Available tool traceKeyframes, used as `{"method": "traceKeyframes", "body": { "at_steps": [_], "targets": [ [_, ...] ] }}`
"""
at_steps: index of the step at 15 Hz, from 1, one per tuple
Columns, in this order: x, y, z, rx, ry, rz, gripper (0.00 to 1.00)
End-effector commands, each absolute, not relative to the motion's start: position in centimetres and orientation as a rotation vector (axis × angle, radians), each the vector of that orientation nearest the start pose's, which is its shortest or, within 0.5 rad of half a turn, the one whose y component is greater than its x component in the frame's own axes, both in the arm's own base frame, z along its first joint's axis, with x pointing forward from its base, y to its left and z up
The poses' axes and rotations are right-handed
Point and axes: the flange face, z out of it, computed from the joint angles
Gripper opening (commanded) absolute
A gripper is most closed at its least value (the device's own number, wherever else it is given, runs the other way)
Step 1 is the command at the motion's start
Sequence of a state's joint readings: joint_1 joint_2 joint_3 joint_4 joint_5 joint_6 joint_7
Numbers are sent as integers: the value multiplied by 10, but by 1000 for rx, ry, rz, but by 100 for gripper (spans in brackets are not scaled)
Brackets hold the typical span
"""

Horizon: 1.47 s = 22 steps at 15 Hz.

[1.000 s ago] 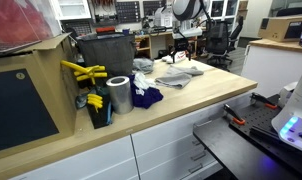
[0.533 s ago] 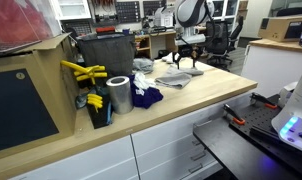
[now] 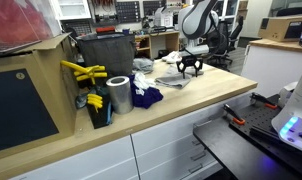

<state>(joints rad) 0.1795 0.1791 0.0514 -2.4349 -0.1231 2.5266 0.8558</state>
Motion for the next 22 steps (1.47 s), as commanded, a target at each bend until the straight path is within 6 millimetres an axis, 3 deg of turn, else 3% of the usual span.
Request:
{"method": "traceKeyframes", "body": {
  "at_steps": [1, 8, 14, 15, 17, 22],
  "targets": [
    [470, 113, 216, -3134, 834, 6, 99],
    [485, 116, 194, -3136, 806, -47, 100],
    [499, 129, 169, -3128, 782, -62, 99],
    [501, 132, 165, -3132, 763, -68, 74],
    [505, 138, 158, -3135, 742, -74, 70],
    [498, 141, 160, -3107, 747, -71, 31]
  ]
}}
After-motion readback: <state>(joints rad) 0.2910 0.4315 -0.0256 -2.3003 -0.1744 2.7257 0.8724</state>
